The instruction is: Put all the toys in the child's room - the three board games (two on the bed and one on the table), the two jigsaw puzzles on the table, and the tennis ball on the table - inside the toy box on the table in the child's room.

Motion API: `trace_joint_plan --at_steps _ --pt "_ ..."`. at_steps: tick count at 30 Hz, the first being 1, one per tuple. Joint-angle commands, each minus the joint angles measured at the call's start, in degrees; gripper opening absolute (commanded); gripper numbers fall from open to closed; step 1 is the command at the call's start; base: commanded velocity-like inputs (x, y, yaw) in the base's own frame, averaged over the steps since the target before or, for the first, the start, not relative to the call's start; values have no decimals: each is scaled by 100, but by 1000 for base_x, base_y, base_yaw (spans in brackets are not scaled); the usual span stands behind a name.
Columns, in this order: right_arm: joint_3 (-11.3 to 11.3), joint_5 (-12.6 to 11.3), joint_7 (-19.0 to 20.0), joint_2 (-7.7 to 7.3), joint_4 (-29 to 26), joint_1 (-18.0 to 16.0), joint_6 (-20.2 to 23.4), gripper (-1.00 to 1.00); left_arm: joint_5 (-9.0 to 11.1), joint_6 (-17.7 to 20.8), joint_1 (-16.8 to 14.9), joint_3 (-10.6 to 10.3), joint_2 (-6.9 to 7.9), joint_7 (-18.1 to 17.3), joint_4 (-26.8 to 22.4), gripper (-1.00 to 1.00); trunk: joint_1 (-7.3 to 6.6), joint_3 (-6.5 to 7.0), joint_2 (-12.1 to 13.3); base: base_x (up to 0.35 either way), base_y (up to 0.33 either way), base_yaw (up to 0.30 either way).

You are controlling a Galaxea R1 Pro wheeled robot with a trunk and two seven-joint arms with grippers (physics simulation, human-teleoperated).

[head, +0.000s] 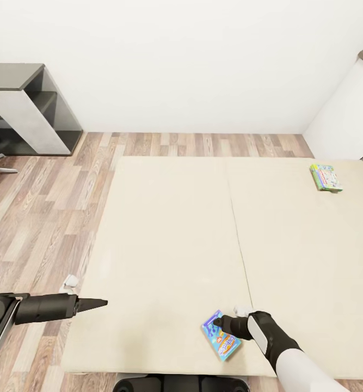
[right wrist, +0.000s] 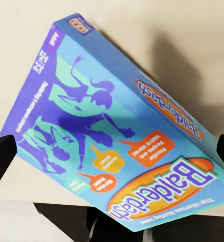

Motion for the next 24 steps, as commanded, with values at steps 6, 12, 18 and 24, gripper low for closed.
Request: trace_joint_plan --at_steps 6,12,18,24 --pt "-42 3 20 5 -16 -1 30 100 -3 60 -2 -1 4 -23 1 100 2 -5 -6 0 0 0" --pt "-42 3 19 8 -20 -1 25 100 -6 60 -2 1 4 -23 -1 100 2 -6 -6 0 0 0" --pt "-42 3 15 8 -19 -1 25 100 -3 60 -2 -2 4 -28 1 100 2 -30 -6 0 0 0" --pt "-42 3 7 13 -18 -1 24 100 -3 60 -2 1 3 -30 2 100 2 -81 -6 0 0 0"
